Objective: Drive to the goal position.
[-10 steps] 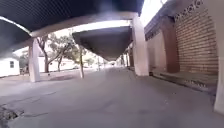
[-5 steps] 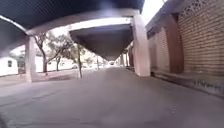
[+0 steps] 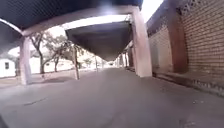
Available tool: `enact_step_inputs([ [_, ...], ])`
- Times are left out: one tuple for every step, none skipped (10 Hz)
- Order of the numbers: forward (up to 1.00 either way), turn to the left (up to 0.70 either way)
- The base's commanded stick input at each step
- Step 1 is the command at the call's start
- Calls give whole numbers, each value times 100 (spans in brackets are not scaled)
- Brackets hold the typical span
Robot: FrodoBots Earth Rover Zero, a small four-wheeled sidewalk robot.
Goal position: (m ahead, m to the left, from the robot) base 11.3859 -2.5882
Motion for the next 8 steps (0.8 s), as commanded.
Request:
enact_step_inputs([
  [70,0],
  [70,0],
  [70,0],
  [70,0],
  [70,0],
  [70,0],
  [70,0],
  [70,0],
])
